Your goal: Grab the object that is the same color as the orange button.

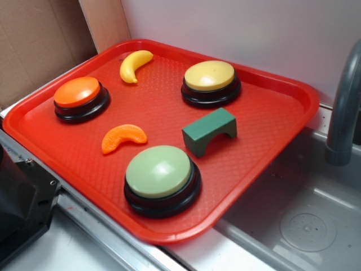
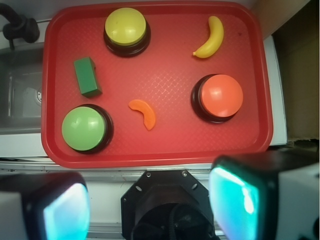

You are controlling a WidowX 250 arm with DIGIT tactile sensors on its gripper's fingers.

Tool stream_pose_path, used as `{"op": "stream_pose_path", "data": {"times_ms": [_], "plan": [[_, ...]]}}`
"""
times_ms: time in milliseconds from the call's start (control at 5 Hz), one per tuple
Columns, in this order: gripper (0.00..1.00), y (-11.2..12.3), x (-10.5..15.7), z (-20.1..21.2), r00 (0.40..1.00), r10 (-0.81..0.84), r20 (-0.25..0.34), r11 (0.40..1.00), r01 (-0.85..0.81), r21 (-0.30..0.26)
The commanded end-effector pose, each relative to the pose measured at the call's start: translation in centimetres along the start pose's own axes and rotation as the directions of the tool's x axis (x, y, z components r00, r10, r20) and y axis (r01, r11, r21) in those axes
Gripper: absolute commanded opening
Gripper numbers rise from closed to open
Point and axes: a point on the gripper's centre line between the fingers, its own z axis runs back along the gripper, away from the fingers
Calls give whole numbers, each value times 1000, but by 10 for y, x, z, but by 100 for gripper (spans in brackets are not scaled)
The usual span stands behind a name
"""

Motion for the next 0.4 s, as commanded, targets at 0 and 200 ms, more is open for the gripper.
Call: {"op": "stream_pose_path", "data": {"times_ms": [0,200], "plan": [[100,0,0,0,1000,0,0,1000,0,0],[100,-6,11,-34,993,-112,-37,994,113,7]]}}
